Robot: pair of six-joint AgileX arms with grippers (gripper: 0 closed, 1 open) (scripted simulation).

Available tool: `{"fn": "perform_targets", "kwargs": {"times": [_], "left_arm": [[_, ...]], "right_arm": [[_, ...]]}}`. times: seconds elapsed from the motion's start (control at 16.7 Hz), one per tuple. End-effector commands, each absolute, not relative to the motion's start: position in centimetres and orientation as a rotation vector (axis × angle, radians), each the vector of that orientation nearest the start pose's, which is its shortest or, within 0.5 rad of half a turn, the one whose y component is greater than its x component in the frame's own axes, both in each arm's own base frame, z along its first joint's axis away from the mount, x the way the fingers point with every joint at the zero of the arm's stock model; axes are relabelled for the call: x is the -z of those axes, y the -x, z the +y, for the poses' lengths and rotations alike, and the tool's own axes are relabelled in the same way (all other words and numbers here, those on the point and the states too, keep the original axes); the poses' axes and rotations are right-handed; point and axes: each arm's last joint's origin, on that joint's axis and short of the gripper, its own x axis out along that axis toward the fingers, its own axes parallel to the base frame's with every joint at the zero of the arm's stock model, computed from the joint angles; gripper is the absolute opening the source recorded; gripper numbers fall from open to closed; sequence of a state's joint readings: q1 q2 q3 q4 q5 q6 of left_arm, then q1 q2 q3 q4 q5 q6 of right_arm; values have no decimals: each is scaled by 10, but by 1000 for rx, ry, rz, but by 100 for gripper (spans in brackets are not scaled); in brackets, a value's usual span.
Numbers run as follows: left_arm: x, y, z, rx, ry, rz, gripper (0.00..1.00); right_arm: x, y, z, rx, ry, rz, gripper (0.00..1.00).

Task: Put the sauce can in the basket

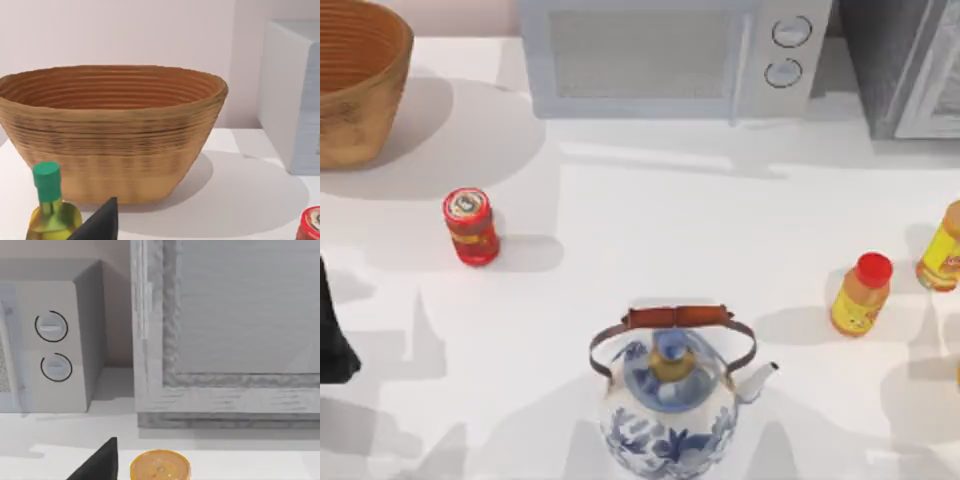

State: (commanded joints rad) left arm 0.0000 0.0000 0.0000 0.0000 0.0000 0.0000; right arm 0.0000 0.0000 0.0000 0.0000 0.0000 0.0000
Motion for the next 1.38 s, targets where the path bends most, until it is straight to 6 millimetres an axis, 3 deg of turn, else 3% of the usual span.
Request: {"fn": "perform_targets", "kwargs": {"times": [0.3, 0.48, 0.66, 0.84, 1.02, 1.2, 1.38], "left_arm": [[-171, -106, -3, 35, -59, 43, 100], [-197, -112, -6, 120, -205, 139, 100], [-230, -133, -10, 266, -404, 261, 100], [-258, -177, -14, 478, -601, 384, 100], [-263, -239, -17, 731, -736, 486, 100], [-235, -303, -12, 988, -766, 573, 100], [-192, -351, 3, 1189, -710, 610, 100]], "right_arm": [[-160, -106, -1, 0, 0, 0, 100], [-160, -106, -1, 0, 0, 0, 100], [-160, -106, -1, 0, 0, 0, 100], [-160, -106, -1, 0, 0, 0, 100], [-160, -106, -1, 0, 0, 0, 100], [-160, -106, -1, 0, 0, 0, 100], [-160, -106, -1, 0, 0, 0, 100]]}}
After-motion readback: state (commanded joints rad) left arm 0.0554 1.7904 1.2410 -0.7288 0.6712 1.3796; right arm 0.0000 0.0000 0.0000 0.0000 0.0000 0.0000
